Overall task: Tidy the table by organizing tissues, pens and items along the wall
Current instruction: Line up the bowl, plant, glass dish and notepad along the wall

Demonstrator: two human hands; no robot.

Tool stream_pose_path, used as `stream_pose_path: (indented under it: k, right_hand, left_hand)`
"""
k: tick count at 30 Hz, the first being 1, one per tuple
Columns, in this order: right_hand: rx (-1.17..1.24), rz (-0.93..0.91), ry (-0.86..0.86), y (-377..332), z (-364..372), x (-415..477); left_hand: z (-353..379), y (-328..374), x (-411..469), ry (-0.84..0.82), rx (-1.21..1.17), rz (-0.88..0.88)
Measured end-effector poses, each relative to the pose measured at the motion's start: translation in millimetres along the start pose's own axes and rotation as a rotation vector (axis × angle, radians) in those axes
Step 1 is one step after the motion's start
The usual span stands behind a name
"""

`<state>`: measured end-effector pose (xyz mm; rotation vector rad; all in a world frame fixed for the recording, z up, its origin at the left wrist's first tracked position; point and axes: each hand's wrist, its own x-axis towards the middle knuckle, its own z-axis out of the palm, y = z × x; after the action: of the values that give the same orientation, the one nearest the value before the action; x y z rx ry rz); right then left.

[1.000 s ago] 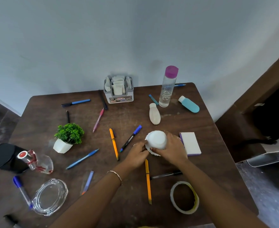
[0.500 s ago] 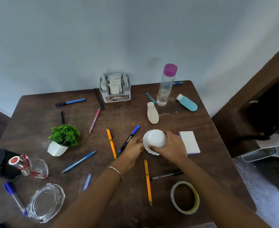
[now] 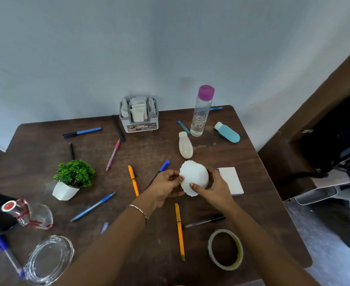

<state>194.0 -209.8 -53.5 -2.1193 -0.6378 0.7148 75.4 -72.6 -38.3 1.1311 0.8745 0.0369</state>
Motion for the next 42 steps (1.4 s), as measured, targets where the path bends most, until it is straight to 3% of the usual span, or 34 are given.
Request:
stream_pose_path:
  k: [6,8,12,18,20,22,24,26,28,32,38,42]
  right_hand:
    - [0.787,0.305,-0.101,-27,-11,-3]
    - [0.909,0.348,-0.139,-39,-15,-1]
    - [0.826,0.268,-0.187,-54,-20,-8]
    - [0.638,0.122,-0.199,-59,-18,-19]
    - [0.648,0.114,-0.197,-60,-18,-19]
    - [0.629,0.077,-0.185,-65,-18,-18]
    - [0.558,0.012,-0.161,-70,-17,-14]
    - [0.513,-0.007,-0.131,-77,-15,-7]
    - [0.473,0.0,-0.094,-86,-14,4]
    - [0.374,0.015,-0.056,-105,-10,34]
    - [0.408,0.053,0.031,-119,-1,85]
    - [0.304,0.123,0.233,-106,-4,112]
  left_hand:
    - [12,4,-29,0.252,0.814,0.621]
    - [14,-1,-41,0.282,1.013,0.816]
    - [10,-13,-60,0.319,1.27,0.97]
    - [9,-16,-78,0.431,1.357,1.202]
    - [12,-16,-80,0.488,1.251,1.124]
    - [14,-8,-75,0.552,1.128,0.919]
    - [16,8,-72,0.448,0.965,0.724]
    - [15,28,-66,0.256,0.749,0.706]
    - [9,44,-58,0.171,0.674,0.649]
    - [-6,73,-31,0.213,0.864,0.423]
    - [-32,125,28,0.216,1.131,0.385]
    - [-51,164,70,0.304,1.139,0.448]
